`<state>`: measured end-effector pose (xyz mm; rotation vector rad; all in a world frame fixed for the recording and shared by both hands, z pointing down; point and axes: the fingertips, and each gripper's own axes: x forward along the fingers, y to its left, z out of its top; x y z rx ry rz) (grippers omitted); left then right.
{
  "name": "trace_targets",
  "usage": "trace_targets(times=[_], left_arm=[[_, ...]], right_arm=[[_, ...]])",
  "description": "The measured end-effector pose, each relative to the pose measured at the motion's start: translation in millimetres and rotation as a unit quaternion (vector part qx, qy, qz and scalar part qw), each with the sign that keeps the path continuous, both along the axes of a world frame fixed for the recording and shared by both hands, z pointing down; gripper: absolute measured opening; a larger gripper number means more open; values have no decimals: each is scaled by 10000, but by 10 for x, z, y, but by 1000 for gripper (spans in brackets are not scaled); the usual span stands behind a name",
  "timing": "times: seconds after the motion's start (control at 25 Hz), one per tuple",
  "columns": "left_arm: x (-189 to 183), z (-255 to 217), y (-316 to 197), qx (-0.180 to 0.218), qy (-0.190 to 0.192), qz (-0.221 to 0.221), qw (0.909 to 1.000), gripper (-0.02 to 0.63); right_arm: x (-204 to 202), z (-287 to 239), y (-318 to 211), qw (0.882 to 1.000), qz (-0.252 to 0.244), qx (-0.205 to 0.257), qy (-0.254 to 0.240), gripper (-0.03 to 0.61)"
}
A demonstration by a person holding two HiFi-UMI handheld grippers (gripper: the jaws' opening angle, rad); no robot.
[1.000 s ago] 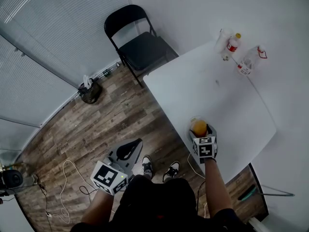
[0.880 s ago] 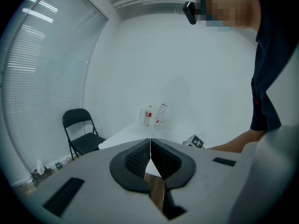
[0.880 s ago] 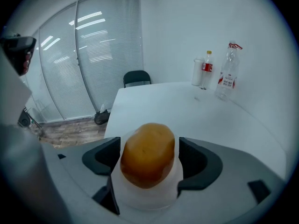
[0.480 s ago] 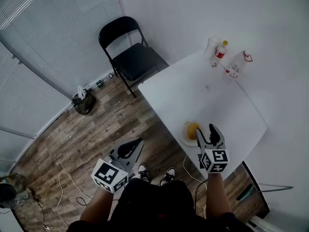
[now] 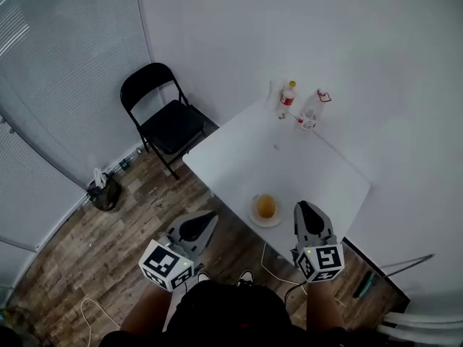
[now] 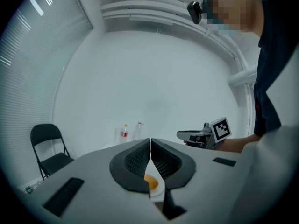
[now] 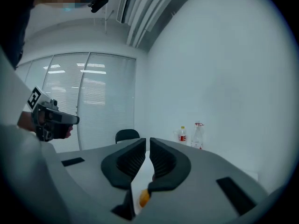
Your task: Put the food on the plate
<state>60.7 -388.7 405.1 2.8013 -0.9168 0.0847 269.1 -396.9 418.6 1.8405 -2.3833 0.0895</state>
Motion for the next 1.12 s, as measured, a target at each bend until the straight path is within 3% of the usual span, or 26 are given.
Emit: trace_targets(times=[0.4, 1.12], left_arm=[[182, -240, 101, 315, 132, 405, 9986, 23], [309, -213, 106, 235, 89, 637, 9977, 23]], right_arm=[[-63, -390, 462, 9991, -27, 382, 206, 28], [-85, -511, 496, 9986, -45, 444, 288, 28]])
